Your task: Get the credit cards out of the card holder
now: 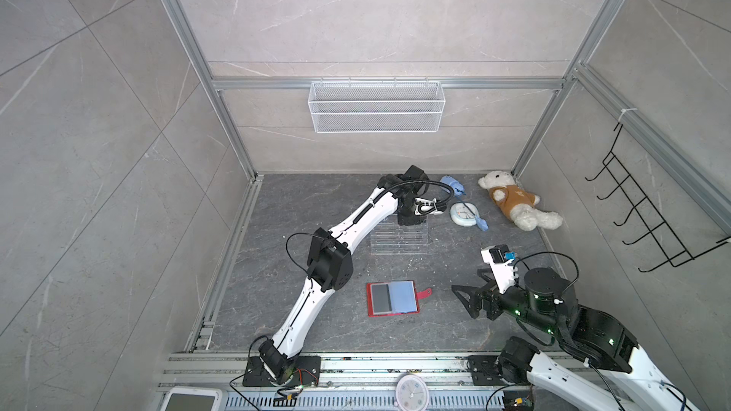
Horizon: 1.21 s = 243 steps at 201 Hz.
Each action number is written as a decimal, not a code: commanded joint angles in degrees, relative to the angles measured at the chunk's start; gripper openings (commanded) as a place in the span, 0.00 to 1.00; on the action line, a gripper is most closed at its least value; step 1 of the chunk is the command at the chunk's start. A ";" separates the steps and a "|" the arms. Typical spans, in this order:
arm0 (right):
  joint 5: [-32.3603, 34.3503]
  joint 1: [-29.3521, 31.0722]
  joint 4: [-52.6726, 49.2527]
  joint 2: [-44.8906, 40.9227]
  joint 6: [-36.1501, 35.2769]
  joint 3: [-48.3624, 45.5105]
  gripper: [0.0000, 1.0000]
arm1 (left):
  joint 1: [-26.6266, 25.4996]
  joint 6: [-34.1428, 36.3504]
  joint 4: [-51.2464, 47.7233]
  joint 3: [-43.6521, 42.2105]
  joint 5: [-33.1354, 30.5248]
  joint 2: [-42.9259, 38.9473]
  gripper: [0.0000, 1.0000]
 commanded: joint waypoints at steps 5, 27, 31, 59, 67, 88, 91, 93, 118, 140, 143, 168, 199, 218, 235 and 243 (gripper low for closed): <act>0.26 -0.16 0.58 0.16 0.59 -0.94 1.00 | -0.40 -0.25 1.04 1.89 0.92 0.48 0.00; 0.27 -0.19 0.62 0.28 0.58 -1.00 1.00 | -0.47 -0.22 1.54 1.94 1.03 0.70 0.00; 0.20 -0.17 0.66 0.29 0.59 -1.03 1.00 | -0.50 -0.18 1.62 1.93 1.13 0.64 0.00; -0.34 -0.14 0.70 0.63 0.59 -0.98 1.00 | -0.57 -0.13 2.13 1.85 0.61 0.64 0.00; -0.44 -0.14 0.75 0.64 0.59 -1.06 1.00 | -0.52 -0.17 2.33 1.70 0.27 0.57 0.00; -0.52 -0.20 0.79 0.64 0.59 -1.16 1.00 | -0.58 -0.14 2.97 1.04 -0.41 0.22 0.00; -0.52 -0.19 0.83 0.60 0.59 -1.16 1.00 | -0.63 -0.13 3.12 0.74 -0.55 0.09 0.00; -0.52 -0.20 0.84 0.57 0.59 -1.16 1.00 | -0.65 -0.11 3.23 0.55 -0.64 0.05 0.00; -0.70 -0.21 0.88 0.64 0.59 -1.25 1.00 | -0.74 -0.50 4.25 -0.66 -1.82 -0.26 0.01; -0.66 -0.21 0.93 0.75 0.59 -1.25 1.00 | -0.68 -1.04 4.52 -0.77 -1.96 -0.27 0.07; -0.76 -0.21 0.92 0.81 0.59 -1.25 1.00 | -0.74 -1.04 4.57 -0.78 -1.94 -0.28 0.07; -0.79 -0.14 0.88 0.92 0.59 -1.27 1.00 | -0.76 -1.28 4.94 -1.13 -2.57 -0.18 0.07; -0.94 -0.20 1.02 1.15 0.59 -1.33 1.00 | -0.92 -1.28 6.02 -1.93 -3.47 -0.96 0.08; -1.14 -0.21 1.18 1.43 0.51 -1.36 1.00 | -1.02 -1.32 6.35 -2.68 -3.29 -1.97 0.10; -1.23 -0.19 1.28 1.60 0.50 -1.36 1.00 | -1.06 -1.32 6.69 -3.29 -3.04 -2.65 0.12; -1.24 -0.22 1.28 1.70 0.50 -1.31 1.00 | -1.09 -1.36 6.73 -3.44 -3.10 -2.72 0.13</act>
